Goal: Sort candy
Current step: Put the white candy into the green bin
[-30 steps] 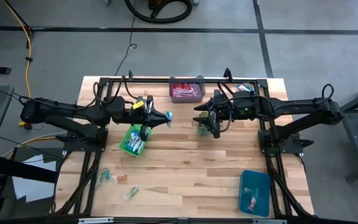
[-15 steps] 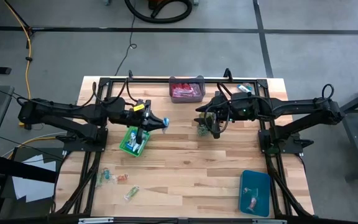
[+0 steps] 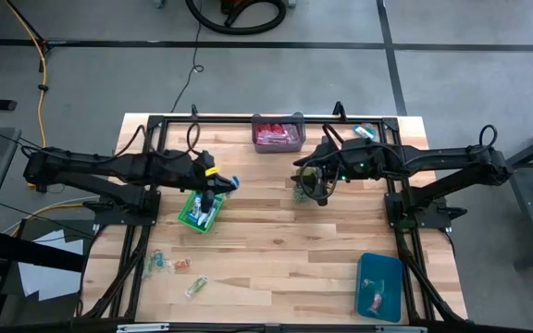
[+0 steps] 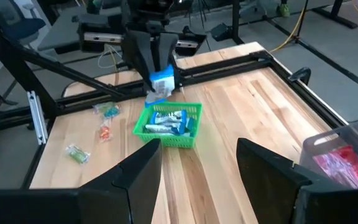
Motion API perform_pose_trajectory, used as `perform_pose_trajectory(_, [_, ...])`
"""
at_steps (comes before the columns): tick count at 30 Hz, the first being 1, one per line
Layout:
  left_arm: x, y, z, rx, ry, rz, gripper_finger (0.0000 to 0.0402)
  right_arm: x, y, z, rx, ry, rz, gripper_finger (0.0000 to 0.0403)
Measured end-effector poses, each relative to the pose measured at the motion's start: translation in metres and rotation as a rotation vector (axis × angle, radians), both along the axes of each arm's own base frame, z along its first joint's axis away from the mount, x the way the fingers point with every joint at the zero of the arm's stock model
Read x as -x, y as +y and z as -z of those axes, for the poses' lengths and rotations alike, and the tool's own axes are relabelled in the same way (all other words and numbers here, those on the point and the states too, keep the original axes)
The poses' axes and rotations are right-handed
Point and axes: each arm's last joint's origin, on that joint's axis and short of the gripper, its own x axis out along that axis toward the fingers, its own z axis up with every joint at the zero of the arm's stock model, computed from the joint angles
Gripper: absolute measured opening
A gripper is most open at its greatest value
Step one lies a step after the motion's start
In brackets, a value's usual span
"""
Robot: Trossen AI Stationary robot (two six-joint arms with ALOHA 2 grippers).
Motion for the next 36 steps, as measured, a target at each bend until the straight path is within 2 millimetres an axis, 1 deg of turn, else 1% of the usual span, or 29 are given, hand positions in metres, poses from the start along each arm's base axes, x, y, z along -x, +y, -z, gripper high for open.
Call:
perform_pose_trajectory(3, [0.003,-0.002,0.012,0.044,0.074,-0.032,0.0001,0.001,0.0,0.002,0.001,0.019,0.0,0.0204])
perform_pose_trajectory(8, [0.014,-0.014,0.044,0.154,0.147,-0.086,0.0001,0.001,0.0,0.003,0.005,0.039,-0.001,0.0204])
perform_pose_trajectory(10, [0.022,-0.019,0.059,0.207,0.189,-0.115,0.0001,0.002,0.0,0.004,0.007,0.045,-0.001,0.0204])
perform_pose_trajectory(13, [0.037,-0.024,0.076,0.29,0.27,-0.164,0.0001,0.002,0.0,0.004,0.008,0.047,-0.001,0.0204])
perform_pose_trajectory(17, [0.059,-0.022,0.094,0.38,0.474,-0.327,0.0,0.002,0.0,0.004,0.009,0.047,-0.001,0.0204])
perform_pose_trajectory(19, [0.064,-0.021,0.1,0.429,0.521,-0.401,0.0,0.002,0.0,0.004,0.012,0.05,0.007,0.0204])
perform_pose_trajectory(21, [0.066,-0.02,0.107,0.487,0.531,-0.459,0.0,0.002,-0.001,0.005,0.021,0.055,0.026,0.0204])
perform_pose_trajectory(23, [0.063,-0.021,0.112,0.555,0.521,-0.51,0.0,0.003,-0.002,0.006,0.029,0.066,0.046,0.0204])
perform_pose_trajectory(26, [0.059,-0.022,0.114,0.603,0.496,-0.562,0.0,0.003,-0.002,0.006,0.035,0.067,0.06,0.0204])
perform_pose_trajectory(31, [0.057,-0.022,0.123,0.557,0.559,-0.588,0.0002,0.003,-0.002,0.006,0.036,0.067,0.062,0.0204])
perform_pose_trajectory(36, [0.053,-0.022,0.127,0.501,0.59,-0.553,0.0032,0.003,-0.002,0.006,0.028,0.07,0.064,0.0204])
